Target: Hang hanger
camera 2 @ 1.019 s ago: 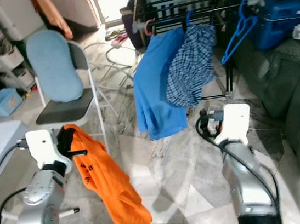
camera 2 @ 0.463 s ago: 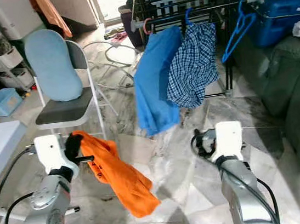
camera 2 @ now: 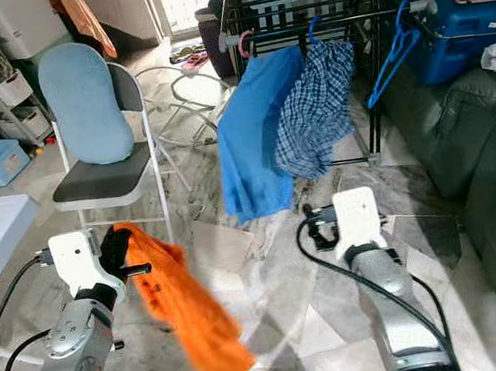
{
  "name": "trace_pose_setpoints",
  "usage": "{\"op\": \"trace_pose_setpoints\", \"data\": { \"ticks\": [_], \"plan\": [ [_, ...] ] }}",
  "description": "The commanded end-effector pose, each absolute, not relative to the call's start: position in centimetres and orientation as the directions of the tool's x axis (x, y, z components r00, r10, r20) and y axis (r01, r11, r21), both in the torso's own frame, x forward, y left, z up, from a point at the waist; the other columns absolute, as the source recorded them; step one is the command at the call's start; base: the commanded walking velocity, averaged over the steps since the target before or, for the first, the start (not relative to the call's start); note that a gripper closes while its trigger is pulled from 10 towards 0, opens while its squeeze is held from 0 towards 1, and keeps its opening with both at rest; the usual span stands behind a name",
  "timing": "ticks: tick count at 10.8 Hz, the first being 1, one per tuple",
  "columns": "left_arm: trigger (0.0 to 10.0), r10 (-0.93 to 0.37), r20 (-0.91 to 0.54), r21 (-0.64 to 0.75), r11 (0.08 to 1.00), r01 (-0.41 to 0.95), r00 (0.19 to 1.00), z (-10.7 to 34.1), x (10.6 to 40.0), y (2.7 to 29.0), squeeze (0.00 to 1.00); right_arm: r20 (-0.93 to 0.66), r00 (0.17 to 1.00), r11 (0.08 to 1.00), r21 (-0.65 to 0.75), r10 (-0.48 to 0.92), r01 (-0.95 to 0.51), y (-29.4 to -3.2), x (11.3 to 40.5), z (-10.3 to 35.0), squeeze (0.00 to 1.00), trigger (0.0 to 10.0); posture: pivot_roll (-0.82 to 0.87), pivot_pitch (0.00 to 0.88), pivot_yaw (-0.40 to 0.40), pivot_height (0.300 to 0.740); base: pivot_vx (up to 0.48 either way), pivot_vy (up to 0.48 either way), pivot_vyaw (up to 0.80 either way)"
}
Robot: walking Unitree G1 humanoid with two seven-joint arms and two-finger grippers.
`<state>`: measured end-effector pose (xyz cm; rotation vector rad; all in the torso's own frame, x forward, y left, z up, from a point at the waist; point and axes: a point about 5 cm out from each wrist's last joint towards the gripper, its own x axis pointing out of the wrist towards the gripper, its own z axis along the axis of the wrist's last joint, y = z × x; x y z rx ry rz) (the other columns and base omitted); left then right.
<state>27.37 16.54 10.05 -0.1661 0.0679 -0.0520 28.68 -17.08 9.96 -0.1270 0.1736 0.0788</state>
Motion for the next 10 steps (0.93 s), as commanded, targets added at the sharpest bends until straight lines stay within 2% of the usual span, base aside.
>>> {"op": "trace_pose_setpoints", "data": {
  "ticks": [1, 3, 7, 8, 10],
  "plan": [
    [10.0, -0.069, -0.025, -0.164, 0.984, 0.064, 0.997, 10.8, 27.6, 16.6, 0.0, -0.173, 0.98, 0.984, -0.129, 0.097, -0.12, -16.2, 28.5, 9.9, 0.0, 10.0, -0.21, 0.0, 0.105, 0.74, 0.0, 0.0, 0.0],
    [10.0, -0.098, -0.016, -0.182, 0.979, 0.093, 0.995, 10.9, 27.7, 16.0, 0.0, -0.185, 0.973, 0.978, -0.132, 0.137, -0.163, -15.8, 28.0, 9.7, 0.0, 10.0, -0.21, 0.0, 0.113, 0.74, 0.0, 0.135, 0.0],
    [10.0, -0.162, -0.039, -0.188, 0.97, 0.152, 0.986, 10.5, 27.8, 14.8, 0.0, -0.184, 0.976, 0.985, -0.109, 0.114, -0.135, -16.1, 28.5, 9.9, 0.0, 10.0, -0.22, 0.0, 0.116, 0.74, 0.0, 0.471, 0.0],
    [10.0, -0.169, -0.037, -0.186, 0.97, 0.159, 0.985, 10.5, 27.8, 14.7, 0.0, -0.186, 0.976, 0.984, -0.116, 0.114, -0.137, -16.0, 28.6, 9.9, 0.0, 10.0, -0.22, 0.0, 0.116, 0.74, 0.0, 0.42, -0.71],
    [10.0, -0.195, -0.047, -0.181, 0.966, 0.184, 0.98, 10.3, 27.7, 14.2, 0.0, -0.188, 0.975, 0.984, -0.108, 0.119, -0.141, -15.7, 28.4, 9.8, 0.0, 10.0, -0.22, 0.0, 0.123, 0.74, 0.302, 0.364, -0.8]
  ]
}}
